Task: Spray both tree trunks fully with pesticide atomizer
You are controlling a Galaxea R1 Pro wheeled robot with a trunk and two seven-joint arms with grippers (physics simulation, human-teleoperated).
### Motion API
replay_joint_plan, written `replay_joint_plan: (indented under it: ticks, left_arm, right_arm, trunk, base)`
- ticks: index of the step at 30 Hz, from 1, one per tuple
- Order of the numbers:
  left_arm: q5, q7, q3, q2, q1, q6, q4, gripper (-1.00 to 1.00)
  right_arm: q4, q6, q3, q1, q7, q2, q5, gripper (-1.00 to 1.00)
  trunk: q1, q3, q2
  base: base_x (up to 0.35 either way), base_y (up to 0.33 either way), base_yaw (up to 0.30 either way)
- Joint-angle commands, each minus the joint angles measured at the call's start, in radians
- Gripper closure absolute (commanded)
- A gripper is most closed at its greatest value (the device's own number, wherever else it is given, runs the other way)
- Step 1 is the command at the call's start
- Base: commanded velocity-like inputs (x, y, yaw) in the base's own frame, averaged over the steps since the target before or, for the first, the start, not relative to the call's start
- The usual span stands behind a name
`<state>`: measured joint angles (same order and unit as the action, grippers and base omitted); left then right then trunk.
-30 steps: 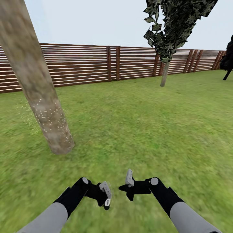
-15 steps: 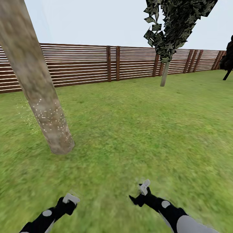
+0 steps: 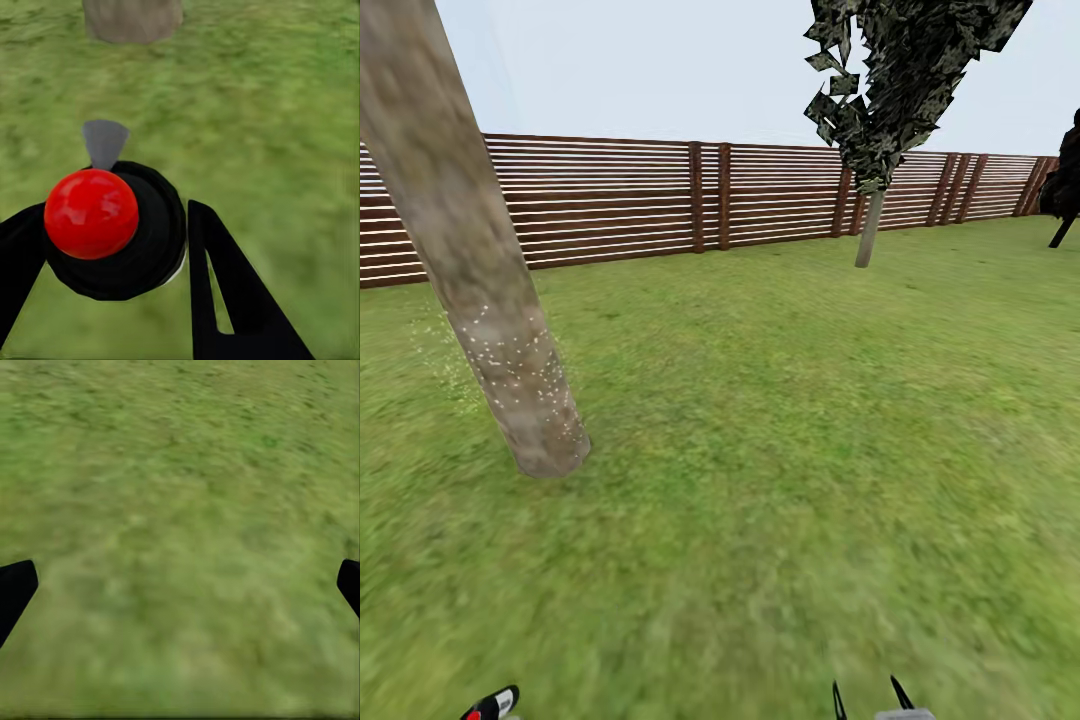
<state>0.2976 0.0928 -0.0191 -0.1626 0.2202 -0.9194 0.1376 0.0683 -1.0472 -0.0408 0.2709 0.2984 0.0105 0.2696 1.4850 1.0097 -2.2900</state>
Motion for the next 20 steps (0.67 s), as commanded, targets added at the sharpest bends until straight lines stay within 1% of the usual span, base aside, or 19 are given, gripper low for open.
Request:
replay_joint_plan:
  ticks: [1, 8, 13, 15, 20]
  left_arm:
    - [0.008, -0.001, 0.001, -0.001, -0.002, -0.004, 0.0, 1.0]
    - [0.014, 0.0, 0.002, 0.001, -0.005, -0.006, 0.0, 1.0]
    - [0.013, 0.001, 0.002, 0.002, -0.005, -0.006, 0.0, 1.0]
    - [0.011, 0.002, 0.005, 0.008, -0.005, -0.006, 0.002, 1.0]
    - [0.014, 0.001, 0.002, 0.003, -0.007, -0.007, 0.001, 1.0]
  right_arm:
    - [-0.002, 0.0, -0.001, -0.001, -0.001, -0.001, 0.0, -1.0]
    - [-0.042, 0.0, -0.001, -0.002, -0.001, -0.002, 0.0, -1.0]
    - [-0.044, 0.0, -0.001, -0.002, -0.001, -0.002, 0.0, -1.0]
    - [-0.045, 0.0, -0.001, -0.002, -0.001, -0.001, 0.0, -1.0]
    - [-0.044, 0.0, -0.001, -0.002, -0.001, -0.001, 0.0, -1.0]
  trunk:
    - [0.0, 0.0, 0.0]
    - [0.0, 0.0, 0.0]
    - [0.0, 0.0, 0.0]
    - [0.0, 0.0, 0.0]
    - [0.0, 0.0, 0.0]
  base:
    - [0.0, 0.0, 0.0]
    - [0.0, 0.0, 0.0]
    - [0.0, 0.0, 0.0]
    - [0.0, 0.0, 0.0]
    - [0.0, 0.0, 0.0]
